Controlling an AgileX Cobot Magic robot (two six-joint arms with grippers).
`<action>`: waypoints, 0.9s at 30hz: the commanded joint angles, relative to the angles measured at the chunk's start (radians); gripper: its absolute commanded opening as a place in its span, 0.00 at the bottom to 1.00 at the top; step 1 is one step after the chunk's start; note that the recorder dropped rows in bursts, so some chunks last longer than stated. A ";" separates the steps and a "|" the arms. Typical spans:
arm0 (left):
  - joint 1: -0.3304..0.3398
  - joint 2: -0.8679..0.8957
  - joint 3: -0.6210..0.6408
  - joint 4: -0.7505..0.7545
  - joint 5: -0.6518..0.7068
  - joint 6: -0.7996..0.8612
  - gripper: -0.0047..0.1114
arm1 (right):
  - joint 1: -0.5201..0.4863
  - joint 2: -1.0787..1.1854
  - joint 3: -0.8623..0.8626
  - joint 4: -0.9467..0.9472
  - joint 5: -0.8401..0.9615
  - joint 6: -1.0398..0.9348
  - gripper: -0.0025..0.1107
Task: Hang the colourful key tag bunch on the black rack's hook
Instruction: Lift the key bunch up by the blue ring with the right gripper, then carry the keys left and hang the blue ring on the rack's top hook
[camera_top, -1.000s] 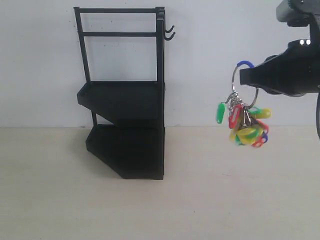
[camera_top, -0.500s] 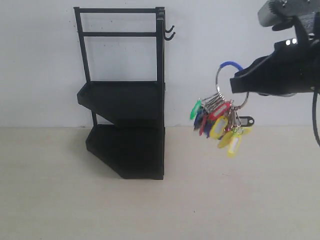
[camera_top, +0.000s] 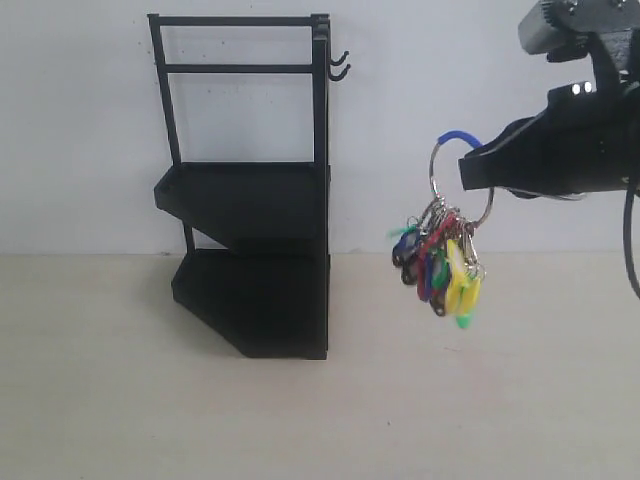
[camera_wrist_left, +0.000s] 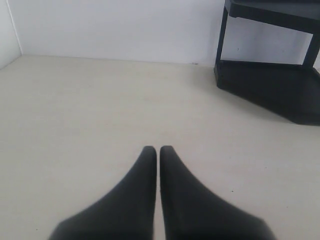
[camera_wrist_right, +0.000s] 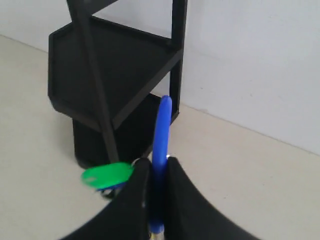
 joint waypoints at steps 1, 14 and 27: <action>0.003 0.004 -0.002 -0.007 -0.007 0.000 0.08 | -0.001 0.001 -0.008 0.018 0.055 0.001 0.02; 0.003 0.004 -0.002 -0.007 -0.007 0.000 0.08 | 0.012 0.076 -0.085 0.109 -0.290 0.050 0.02; 0.003 0.004 -0.002 -0.007 -0.007 0.000 0.08 | 0.210 0.302 -0.278 0.098 -0.528 -0.098 0.02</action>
